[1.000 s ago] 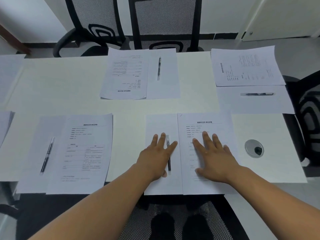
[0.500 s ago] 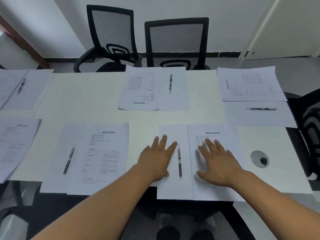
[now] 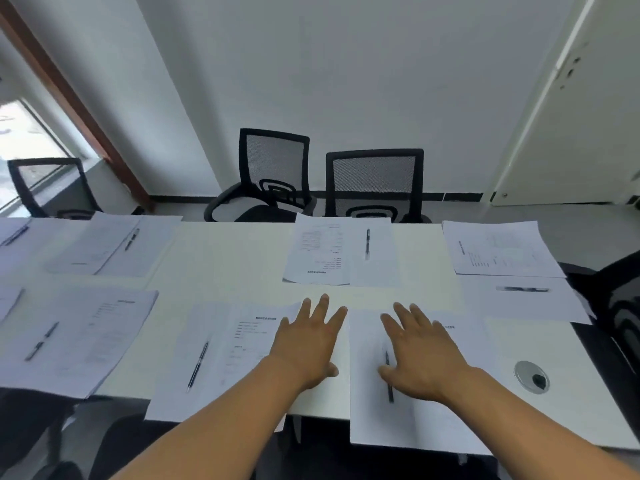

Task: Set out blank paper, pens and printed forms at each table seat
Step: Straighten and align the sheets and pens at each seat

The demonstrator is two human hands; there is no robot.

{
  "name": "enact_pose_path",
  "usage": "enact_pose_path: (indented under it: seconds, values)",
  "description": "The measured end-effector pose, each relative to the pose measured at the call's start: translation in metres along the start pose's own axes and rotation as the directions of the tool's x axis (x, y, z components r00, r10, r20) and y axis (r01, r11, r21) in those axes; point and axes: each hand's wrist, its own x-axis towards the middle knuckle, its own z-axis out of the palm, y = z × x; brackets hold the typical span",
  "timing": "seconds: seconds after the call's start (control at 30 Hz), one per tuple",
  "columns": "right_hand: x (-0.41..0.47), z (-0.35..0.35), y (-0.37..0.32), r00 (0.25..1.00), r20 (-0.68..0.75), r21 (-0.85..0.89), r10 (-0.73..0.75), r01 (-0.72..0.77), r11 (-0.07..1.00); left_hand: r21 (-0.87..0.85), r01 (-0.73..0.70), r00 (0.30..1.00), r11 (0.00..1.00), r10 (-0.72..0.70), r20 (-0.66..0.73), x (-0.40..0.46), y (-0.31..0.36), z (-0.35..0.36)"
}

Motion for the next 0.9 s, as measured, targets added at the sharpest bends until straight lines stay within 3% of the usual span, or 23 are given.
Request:
enact_pose_path:
  seconds: [0.37, 0.6, 0.9]
  values:
    - [-0.07, -0.018, -0.032, 0.986, -0.102, -0.095, -0.134, 0.125, 0.988, 0.06, 0.168, 0.981, 0.984, -0.161, -0.108, -0.109, 0.015, -0.017]
    - [-0.122, 0.003, -0.073, 0.966, -0.109, -0.125, -0.234, 0.22, 0.967, 0.057, 0.26, 0.963, 0.964, -0.256, -0.081, -0.194, 0.018, 0.002]
    - [-0.148, -0.004, -0.136, 0.941, -0.161, -0.117, -0.297, 0.28, 0.953, 0.073, 0.328, 0.938, 0.942, -0.315, -0.145, -0.261, -0.021, 0.0]
